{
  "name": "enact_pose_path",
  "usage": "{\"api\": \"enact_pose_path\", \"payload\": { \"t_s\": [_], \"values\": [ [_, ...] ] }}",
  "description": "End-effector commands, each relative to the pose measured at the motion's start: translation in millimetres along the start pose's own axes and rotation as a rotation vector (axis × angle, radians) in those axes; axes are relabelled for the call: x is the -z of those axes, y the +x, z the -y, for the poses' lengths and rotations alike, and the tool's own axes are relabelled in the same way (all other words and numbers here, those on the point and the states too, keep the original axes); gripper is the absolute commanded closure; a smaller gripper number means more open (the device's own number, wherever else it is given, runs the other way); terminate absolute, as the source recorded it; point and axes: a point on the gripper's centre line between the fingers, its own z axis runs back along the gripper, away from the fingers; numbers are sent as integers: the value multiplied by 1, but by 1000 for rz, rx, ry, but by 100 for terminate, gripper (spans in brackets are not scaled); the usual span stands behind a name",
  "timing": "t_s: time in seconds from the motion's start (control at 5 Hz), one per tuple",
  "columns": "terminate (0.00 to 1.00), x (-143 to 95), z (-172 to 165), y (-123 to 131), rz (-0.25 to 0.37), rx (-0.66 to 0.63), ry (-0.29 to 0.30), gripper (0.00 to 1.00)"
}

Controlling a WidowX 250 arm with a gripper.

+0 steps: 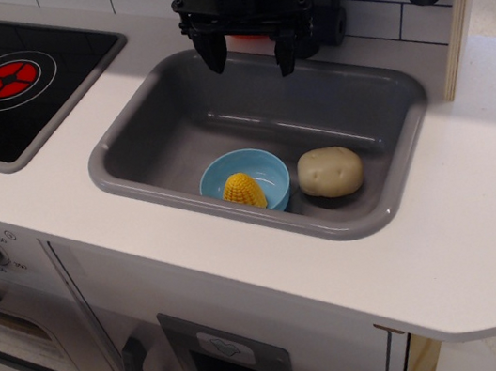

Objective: Take corn out of bowl sink

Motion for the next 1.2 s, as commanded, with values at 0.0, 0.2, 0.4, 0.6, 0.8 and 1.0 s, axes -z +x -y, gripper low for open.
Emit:
{"api": "enact_pose_path", "payload": {
  "t_s": [0.0,0.2,0.4,0.6,0.8,1.0],
  "values": [
    [0,0,0,0,0,0,0,0],
    [0,-3,-7,-17,16,9,-22,0],
    [0,-8,-10,-36,-11,41,-43,0],
    [0,-6,-14,-50,-8,50,-42,0],
    [0,3,-17,-61,-22,70,-25,0],
    [0,15,-15,-71,-61,73,-21,0]
  ]
}}
